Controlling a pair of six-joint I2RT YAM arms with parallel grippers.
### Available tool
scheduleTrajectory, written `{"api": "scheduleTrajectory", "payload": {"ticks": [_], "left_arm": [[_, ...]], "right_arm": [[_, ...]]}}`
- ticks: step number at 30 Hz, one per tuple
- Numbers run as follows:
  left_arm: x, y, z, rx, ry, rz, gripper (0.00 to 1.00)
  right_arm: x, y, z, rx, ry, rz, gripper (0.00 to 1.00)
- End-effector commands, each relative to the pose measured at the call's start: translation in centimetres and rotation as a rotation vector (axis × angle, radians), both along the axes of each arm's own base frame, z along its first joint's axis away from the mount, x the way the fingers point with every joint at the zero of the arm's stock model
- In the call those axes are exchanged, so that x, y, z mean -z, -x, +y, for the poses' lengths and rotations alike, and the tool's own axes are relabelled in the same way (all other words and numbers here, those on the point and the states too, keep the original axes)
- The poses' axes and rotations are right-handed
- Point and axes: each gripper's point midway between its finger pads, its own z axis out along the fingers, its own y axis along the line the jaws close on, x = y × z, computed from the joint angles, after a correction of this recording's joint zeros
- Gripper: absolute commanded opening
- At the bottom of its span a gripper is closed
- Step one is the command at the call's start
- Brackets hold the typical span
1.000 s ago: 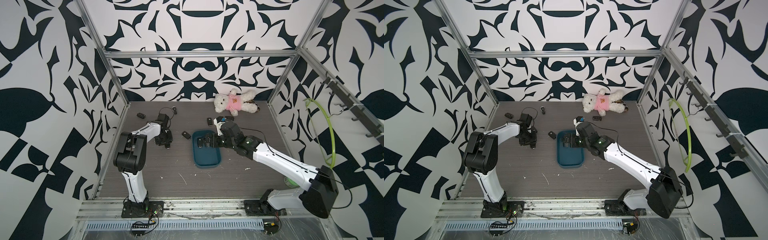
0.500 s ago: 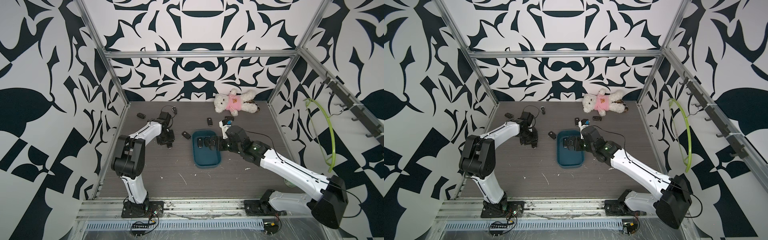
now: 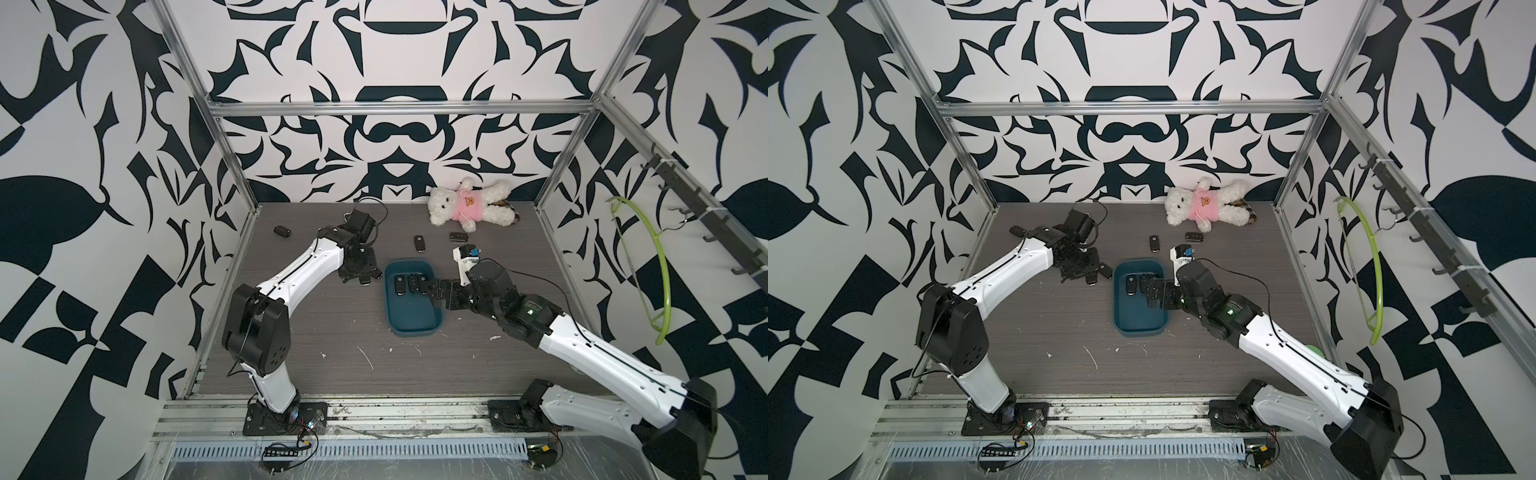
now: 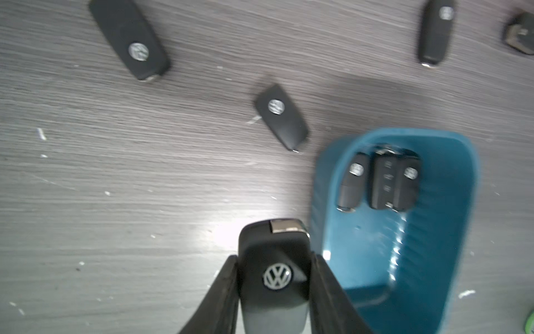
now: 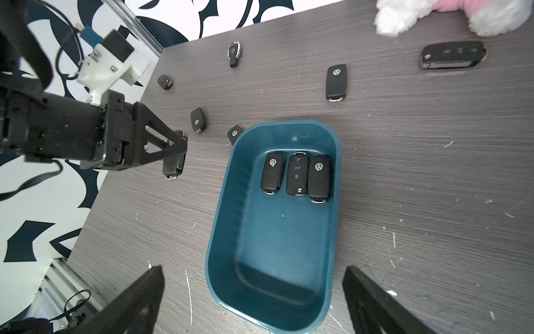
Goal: Place the car key into the storage box
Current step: Pick up the car key from the center of the board, then place the car key in the storage box.
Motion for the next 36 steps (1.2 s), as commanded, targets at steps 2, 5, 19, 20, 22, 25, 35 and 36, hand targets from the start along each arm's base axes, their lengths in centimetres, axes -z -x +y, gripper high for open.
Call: {"api": "scheduleTrajectory", "payload": {"ticks": [2, 5, 19, 20, 22, 25, 35, 36], "left_arm": [[-2.3, 1.0, -1.7, -0.021, 0.004, -0.030, 0.39], [-2.9, 1.5, -3.5, -0.010, 0.020, -0.035, 0.39], [-2.8, 3.9, -10.3, 0.078, 0.007, -0.027, 0.39], [-2.7, 3.9, -10.6, 0.082, 0.005, -0.026, 0.39], [-2.3, 3.9, -11.1, 0.087, 0.006, -0.015, 0.39], [-2.0, 4.1, -11.9, 0.099, 0.008, -0.005, 0.39], [1.4, 4.6, -12.5, 0.103, -0.061, 0.050, 0.40], [1.7, 4.4, -12.2, 0.099, -0.080, 0.049, 0.40]], "right_arm": [[-0.2, 0.3, -1.3, 0.036, 0.020, -0.025, 0.99], [0.2, 0.6, -2.1, 0.059, 0.029, -0.027, 0.99], [0.2, 1.2, -4.3, 0.110, 0.060, -0.044, 0.99], [0.2, 1.1, -5.1, 0.144, 0.074, -0.057, 0.99], [0.2, 1.3, -5.6, 0.159, 0.075, -0.062, 0.99], [0.2, 1.6, -6.6, 0.186, 0.075, -0.073, 0.99], [0.3, 0.8, -6.5, 0.178, 0.091, -0.067, 0.99], [0.2, 0.7, -6.4, 0.175, 0.089, -0.069, 0.99]]}}
